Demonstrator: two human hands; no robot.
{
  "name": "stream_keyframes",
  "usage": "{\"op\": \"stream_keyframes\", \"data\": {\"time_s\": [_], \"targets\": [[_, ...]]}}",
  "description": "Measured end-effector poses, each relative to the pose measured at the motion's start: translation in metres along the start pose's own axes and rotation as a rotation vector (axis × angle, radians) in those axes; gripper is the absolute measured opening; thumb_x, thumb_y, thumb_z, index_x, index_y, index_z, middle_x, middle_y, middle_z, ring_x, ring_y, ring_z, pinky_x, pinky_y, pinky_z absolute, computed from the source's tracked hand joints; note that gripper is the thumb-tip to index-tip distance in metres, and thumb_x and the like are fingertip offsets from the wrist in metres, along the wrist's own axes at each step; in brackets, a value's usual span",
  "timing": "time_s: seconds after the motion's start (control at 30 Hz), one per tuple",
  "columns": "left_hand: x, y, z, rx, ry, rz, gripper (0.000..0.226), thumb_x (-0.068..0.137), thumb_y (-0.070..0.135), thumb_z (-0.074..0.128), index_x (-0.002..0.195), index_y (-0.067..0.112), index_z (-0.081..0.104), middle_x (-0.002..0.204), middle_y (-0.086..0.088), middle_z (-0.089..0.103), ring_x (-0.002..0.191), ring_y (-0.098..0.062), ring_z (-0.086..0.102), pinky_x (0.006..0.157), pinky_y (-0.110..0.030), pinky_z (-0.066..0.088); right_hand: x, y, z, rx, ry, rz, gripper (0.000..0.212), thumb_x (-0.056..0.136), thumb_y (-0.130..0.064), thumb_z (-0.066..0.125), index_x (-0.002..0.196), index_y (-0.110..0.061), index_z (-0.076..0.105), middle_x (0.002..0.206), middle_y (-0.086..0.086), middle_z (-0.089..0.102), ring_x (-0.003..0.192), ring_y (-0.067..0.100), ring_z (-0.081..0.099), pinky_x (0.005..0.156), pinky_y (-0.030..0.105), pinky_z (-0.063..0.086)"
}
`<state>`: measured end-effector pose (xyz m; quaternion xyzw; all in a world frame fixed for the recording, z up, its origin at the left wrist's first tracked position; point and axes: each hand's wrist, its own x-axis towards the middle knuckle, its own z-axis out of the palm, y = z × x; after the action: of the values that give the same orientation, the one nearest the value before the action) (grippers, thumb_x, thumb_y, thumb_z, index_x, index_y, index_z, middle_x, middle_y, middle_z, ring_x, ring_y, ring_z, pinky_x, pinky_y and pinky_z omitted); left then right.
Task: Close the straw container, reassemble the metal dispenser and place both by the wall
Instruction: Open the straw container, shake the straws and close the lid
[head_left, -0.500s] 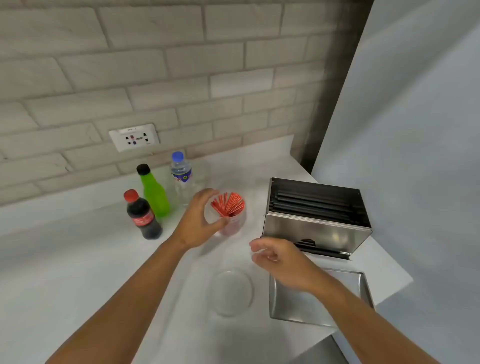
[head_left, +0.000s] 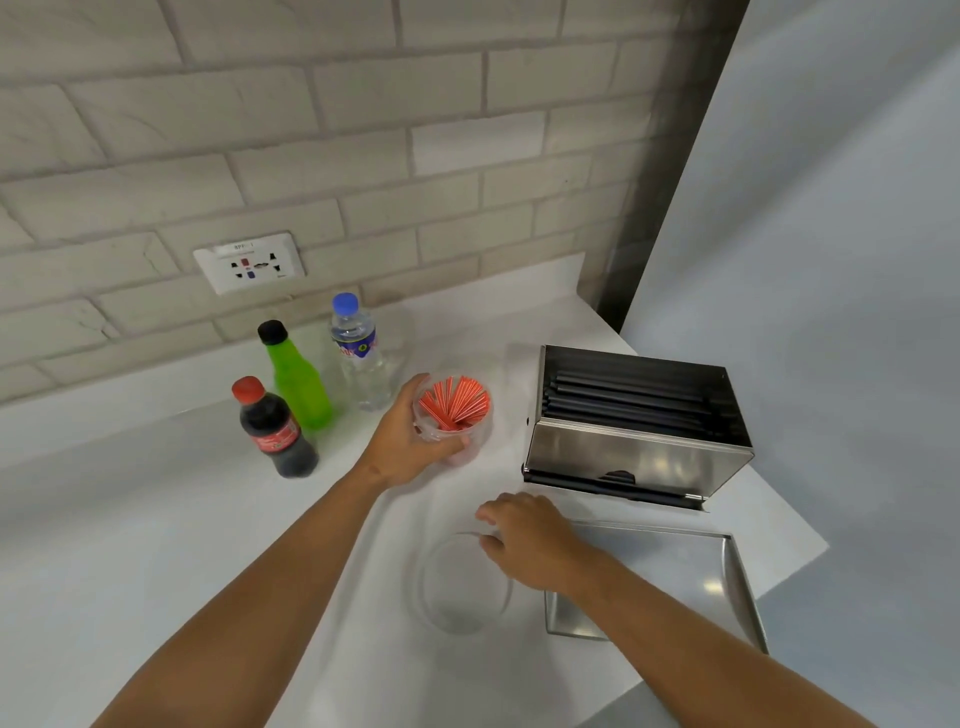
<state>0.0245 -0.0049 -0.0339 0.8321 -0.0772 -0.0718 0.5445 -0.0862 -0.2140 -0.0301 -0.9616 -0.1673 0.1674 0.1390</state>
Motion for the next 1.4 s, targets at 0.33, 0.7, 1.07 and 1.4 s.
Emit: {"op": "stream_keyframes", "data": {"time_s": [0.33,0.7,1.07,1.4], "targets": [[-0.026,0.016,-0.003,0.056,0.035,0.064,0.104,0.065,0.041,0.096,0.15,0.03,0.038,0.13,0.033,0.056,0.115,0.023,0.055,0.092,-0.006,0.047,-0.006,-0.006,0.017,-0.119,0.095,-0.03,0.027,0.104,-0.028,0.048,0.101,-0.012,0.07,0.1,0.01,0.073,0.093,0.031,0.067,0.088,0.044,0.05],[-0.072,0.089,-0.008,0.062,0.102,0.207,0.083,0.068,0.061,0.088,0.134,0.067,0.038,0.129,0.046,0.054,0.121,0.016,0.056,0.088,-0.004,0.048,-0.049,0.006,-0.051,0.368,0.133,-0.013,0.01,0.1,-0.028,0.063,0.106,-0.024,0.068,0.103,-0.007,0.076,0.087,0.011,0.065,0.081,0.034,0.056],[-0.091,0.142,0.035,-0.007,0.082,0.263,0.096,0.069,0.05,0.089,0.151,0.039,0.039,0.141,0.022,0.057,0.13,-0.009,0.06,0.103,-0.027,0.053,-0.124,0.085,-0.148,0.7,0.302,-0.046,0.022,0.096,-0.024,0.074,0.106,-0.044,0.072,0.094,-0.015,0.076,0.083,0.007,0.075,0.071,0.02,0.059],[-0.104,0.166,0.104,-0.124,0.062,0.243,0.073,0.078,0.054,0.084,0.141,0.052,0.047,0.134,0.019,0.064,0.127,-0.013,0.063,0.097,-0.02,0.052,-0.174,0.138,-0.149,0.842,0.535,-0.041,0.031,0.103,-0.021,0.065,0.11,-0.049,0.076,0.094,-0.008,0.08,0.084,0.009,0.072,0.072,0.006,0.049]]}}
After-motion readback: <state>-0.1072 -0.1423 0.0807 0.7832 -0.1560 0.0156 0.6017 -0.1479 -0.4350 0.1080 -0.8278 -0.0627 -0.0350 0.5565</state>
